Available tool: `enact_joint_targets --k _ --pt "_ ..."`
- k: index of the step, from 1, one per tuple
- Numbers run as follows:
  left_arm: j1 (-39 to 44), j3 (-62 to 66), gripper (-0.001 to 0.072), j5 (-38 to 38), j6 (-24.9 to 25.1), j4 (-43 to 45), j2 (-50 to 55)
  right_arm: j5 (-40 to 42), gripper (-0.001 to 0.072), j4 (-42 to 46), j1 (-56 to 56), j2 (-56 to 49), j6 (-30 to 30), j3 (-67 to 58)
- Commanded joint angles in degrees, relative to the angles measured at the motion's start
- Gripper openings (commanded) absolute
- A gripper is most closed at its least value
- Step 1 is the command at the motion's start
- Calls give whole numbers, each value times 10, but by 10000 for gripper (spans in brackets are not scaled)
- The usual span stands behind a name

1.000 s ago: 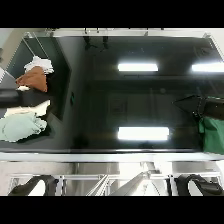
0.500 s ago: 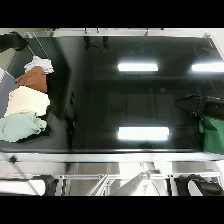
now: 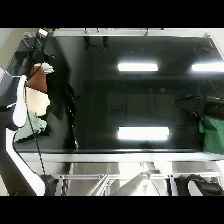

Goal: Fold the shirts.

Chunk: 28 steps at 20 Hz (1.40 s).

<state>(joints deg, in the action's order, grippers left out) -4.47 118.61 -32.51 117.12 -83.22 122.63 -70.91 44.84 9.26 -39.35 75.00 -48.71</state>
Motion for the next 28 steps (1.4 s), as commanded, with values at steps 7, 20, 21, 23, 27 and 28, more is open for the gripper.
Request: enact_joint_targets --k 7,20,21,23,27,28 --pt "-1 -12 695 10 5 117 58 0 14 0 0 0 0 0" --pt "-2 -1 23 -27 -2 190 86 0 14 0 0 0 0 0" --pt "3 -2 23 -31 -3 184 79 0 13 0 0 0 0 0" --pt "15 -2 22 -31 -6 137 49 0 13 0 0 0 0 0" --pt "52 -2 22 -71 -5 -14 -61 0 14 0 0 0 0 0" --pt "63 -2 22 -97 1 -58 -92 0 13 0 0 0 0 0"
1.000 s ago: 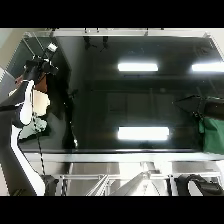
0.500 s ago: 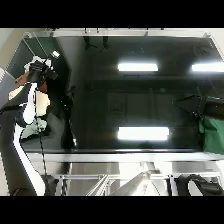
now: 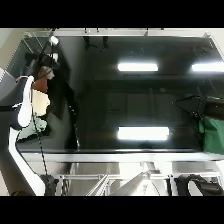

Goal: Fold the shirts.

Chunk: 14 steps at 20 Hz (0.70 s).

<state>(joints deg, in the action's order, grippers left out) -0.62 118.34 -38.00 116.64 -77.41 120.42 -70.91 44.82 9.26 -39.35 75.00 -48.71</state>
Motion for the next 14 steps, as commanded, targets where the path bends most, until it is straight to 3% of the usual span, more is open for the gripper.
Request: enact_joint_targets --k 1,5,7,11,14 --pt "37 0 22 -88 10 -172 -103 0 14 0 0 0 0 0" --pt "61 -52 22 -334 9 -428 -212 0 13 0 0 0 0 0" --pt "73 -106 22 -408 5 -532 -249 0 13 0 0 0 0 0" --pt "124 -202 22 -485 -40 -562 -295 0 14 0 0 0 0 0" --pt "161 -258 52 -492 -59 -561 -312 0 14 0 0 0 0 0"
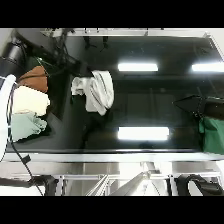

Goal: Fold the shirts.

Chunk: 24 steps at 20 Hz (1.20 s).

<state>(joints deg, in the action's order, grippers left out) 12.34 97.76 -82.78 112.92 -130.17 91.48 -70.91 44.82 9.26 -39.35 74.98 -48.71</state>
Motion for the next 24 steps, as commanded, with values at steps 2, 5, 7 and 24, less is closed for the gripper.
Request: enact_joint_targets --k 2,5,7,24 --pt "44 -61 487 -44 -32 -33 -24 0 13 0 0 0 0 0" --pt "36 -36 720 -68 -69 -26 -24 0 13 0 0 0 0 0" --pt "10 -4 720 -93 -94 -6 -26 0 13 0 0 0 0 0" --pt "-83 -266 713 97 -21 -49 109 35 14 0 0 0 0 0"
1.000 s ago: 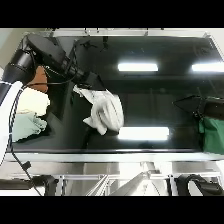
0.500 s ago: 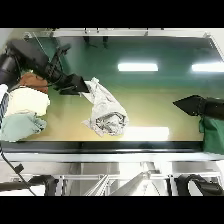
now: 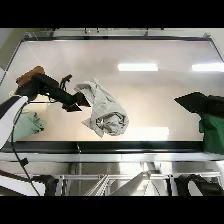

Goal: Fold the shirts.

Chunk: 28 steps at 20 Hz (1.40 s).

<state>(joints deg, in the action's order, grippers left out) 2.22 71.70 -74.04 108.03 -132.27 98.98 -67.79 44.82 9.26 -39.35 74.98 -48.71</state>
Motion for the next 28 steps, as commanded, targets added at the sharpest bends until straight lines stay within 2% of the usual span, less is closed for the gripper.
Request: enact_joint_targets --k 1,6,7,8,9,12,13,14,15,17,22,25,28 --pt "31 -1 714 8 30 -28 42 4 14 0 0 0 0 0" --pt "99 68 693 4 30 -28 81 3 14 0 0 0 0 0" --pt "109 83 558 2 30 -27 84 0 14 0 0 0 0 0" --pt "116 96 171 -3 30 -26 83 -9 16 0 0 0 0 0" --pt "116 111 8 -12 32 -24 83 -19 20 2 0 0 0 0" --pt "97 159 9 -73 29 -25 83 -49 24 11 1 -14 21 0" --pt "90 174 9 -97 25 -25 83 -56 155 17 1 -24 31 0" --pt "85 186 9 -114 19 -28 83 -59 391 16 -1 -40 31 1" --pt "85 192 9 -121 18 -28 83 -59 464 15 -7 -61 31 2" --pt "93 191 9 -128 14 -28 83 -35 464 15 -37 -110 29 23" --pt "122 170 10 -132 21 -27 82 141 464 -7 -198 -282 -2 81" --pt "120 170 10 -136 21 -28 80 214 463 -146 -262 -398 -82 79" --pt "118 170 11 -137 21 -28 80 221 458 -268 -287 -476 -161 72"
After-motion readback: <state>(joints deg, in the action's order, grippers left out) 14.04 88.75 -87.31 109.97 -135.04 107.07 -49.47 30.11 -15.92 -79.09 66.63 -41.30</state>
